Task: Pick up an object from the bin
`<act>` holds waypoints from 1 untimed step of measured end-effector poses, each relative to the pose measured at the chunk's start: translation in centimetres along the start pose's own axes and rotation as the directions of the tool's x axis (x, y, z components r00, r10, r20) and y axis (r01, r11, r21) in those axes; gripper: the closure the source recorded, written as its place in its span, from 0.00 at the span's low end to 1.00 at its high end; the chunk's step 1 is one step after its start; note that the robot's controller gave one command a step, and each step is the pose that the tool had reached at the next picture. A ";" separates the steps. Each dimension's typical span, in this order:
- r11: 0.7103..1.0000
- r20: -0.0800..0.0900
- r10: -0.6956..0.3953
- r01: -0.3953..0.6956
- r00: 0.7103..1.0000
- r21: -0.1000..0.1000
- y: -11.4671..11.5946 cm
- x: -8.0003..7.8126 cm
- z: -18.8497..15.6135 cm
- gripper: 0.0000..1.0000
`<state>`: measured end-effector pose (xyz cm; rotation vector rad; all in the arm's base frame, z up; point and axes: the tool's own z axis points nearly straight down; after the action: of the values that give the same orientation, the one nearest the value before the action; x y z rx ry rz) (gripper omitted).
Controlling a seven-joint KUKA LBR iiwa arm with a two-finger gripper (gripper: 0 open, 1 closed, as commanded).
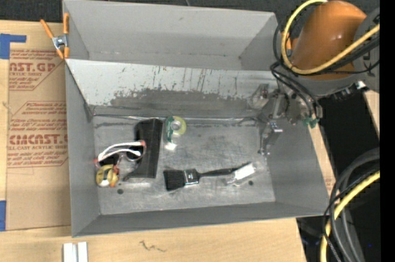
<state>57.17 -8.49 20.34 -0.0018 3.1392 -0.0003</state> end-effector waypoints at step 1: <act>1.000 0.000 0.000 0.000 1.000 0.000 0.0 0.0 0.0 0.00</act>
Offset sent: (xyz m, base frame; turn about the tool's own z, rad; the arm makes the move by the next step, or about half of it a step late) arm -0.0748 0.0301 -0.0484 -0.2476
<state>57.17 -8.49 20.34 -0.0016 3.1392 -0.0004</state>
